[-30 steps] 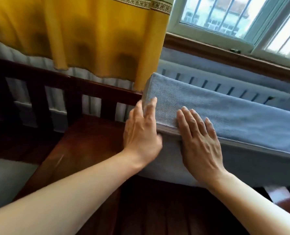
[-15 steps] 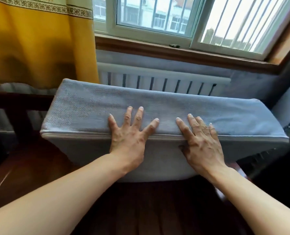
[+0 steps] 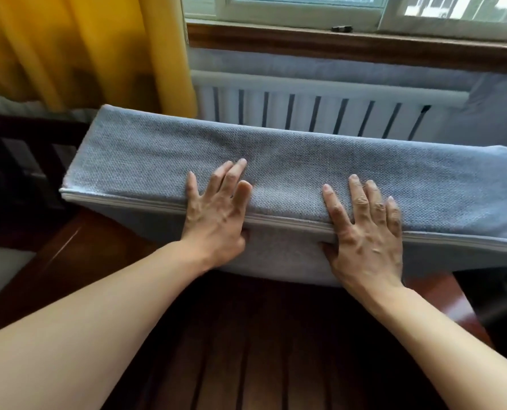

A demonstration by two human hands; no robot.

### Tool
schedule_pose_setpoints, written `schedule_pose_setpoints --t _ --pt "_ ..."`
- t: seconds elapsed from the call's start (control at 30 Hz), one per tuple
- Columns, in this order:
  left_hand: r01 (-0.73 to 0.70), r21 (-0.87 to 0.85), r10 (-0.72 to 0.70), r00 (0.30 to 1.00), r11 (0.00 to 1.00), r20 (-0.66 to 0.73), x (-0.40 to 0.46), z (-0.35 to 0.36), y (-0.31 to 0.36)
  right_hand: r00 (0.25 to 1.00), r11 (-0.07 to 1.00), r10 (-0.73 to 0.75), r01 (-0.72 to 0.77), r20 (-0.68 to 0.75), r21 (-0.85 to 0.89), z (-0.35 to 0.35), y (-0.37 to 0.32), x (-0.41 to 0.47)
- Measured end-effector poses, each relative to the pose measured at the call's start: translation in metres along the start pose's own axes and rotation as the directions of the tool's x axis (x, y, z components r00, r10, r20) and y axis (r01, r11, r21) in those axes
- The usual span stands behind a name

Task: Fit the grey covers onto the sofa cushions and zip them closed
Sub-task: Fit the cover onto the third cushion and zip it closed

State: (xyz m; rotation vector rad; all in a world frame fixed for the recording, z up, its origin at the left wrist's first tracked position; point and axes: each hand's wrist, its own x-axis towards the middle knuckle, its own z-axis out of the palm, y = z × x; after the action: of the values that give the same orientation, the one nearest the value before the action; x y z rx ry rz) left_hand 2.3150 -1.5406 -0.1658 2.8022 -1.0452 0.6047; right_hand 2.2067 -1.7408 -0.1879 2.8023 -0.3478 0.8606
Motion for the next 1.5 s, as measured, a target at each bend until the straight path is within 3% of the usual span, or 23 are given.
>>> schedule_pose_setpoints --t 0.37,0.53,0.67,0.77,1.07,1.13,1.23,1.3,1.33,1.4,1.5 --pt "-0.074 -0.073 0.055 0.972 0.995 -0.230 -0.096 0.022 0.013 1.000 1.000 -0.014 0.014 0.024 0.010 -0.014 -0.034 -0.108" --pt "-0.017 -0.025 0.014 0.990 1.000 -0.137 -0.155 0.032 0.028 0.987 0.994 -0.101 0.105 0.125 -0.028 -0.017 -0.046 -0.178" --pt "-0.004 0.009 0.004 0.999 1.000 -0.051 -0.205 0.044 0.045 0.953 0.967 -0.253 0.252 0.165 0.025 -0.018 -0.054 -0.202" --pt "-0.002 0.031 0.003 1.000 1.000 -0.011 -0.239 0.058 0.054 0.912 0.925 -0.381 0.375 0.155 0.063 -0.009 -0.063 -0.220" --pt "0.005 0.061 -0.009 0.997 0.998 0.075 -0.312 0.093 0.073 0.899 0.899 -0.433 0.425 0.067 0.105 0.031 -0.075 -0.305" --pt "-0.004 0.042 0.003 0.999 0.999 0.037 -0.317 0.096 0.075 0.888 0.890 -0.452 0.445 0.078 0.099 0.033 -0.075 -0.310" --pt "-0.003 -0.003 0.003 0.990 1.000 -0.138 -0.306 0.088 0.075 0.863 0.876 -0.479 0.461 0.160 0.138 0.026 -0.073 -0.311" --pt "0.006 -0.024 -0.011 0.984 1.000 -0.178 -0.290 0.079 0.071 0.903 0.903 -0.418 0.400 0.104 0.154 0.012 -0.073 -0.304" --pt "0.009 -0.020 -0.012 0.989 1.000 -0.146 -0.282 0.077 0.068 0.936 0.930 -0.345 0.332 0.069 0.158 0.006 -0.073 -0.295" --pt "0.007 0.017 -0.008 0.999 1.000 0.045 -0.272 0.078 0.067 0.974 0.970 -0.209 0.195 0.090 0.145 0.006 -0.070 -0.272" --pt "0.024 0.000 -0.022 0.922 1.000 0.386 -0.279 0.096 0.073 0.940 0.979 -0.191 0.163 0.282 0.122 0.034 -0.064 -0.255"
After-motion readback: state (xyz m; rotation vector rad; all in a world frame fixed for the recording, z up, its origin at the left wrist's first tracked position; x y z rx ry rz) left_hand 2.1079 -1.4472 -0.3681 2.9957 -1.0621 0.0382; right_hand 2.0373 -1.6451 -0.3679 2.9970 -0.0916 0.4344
